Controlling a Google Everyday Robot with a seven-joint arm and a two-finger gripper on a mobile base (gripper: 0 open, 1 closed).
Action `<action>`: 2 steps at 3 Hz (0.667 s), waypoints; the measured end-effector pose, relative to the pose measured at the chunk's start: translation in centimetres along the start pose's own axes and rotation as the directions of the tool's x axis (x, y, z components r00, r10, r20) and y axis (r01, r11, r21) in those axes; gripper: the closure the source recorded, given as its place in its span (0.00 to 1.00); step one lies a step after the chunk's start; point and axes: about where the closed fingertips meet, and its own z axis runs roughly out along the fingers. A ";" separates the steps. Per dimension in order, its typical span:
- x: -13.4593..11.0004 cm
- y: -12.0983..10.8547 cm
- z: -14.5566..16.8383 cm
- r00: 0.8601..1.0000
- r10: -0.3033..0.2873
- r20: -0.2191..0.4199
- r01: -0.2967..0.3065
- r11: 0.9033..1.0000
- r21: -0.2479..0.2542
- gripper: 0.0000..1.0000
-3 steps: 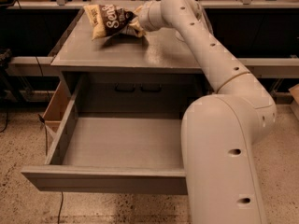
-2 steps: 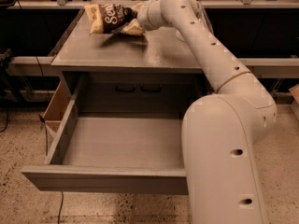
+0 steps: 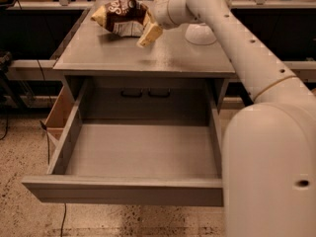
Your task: Pick brown chip bag from top drawer and place on counter
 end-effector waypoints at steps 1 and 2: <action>-0.7 2.8 -6.9 0.999 -0.035 0.038 0.038 0.996 -0.076 0.00; -4.8 5.0 -14.5 0.991 -0.092 0.098 0.099 0.993 -0.068 0.00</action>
Offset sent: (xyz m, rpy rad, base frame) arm -0.2760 -0.1205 0.0612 -0.0512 -0.0518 0.1641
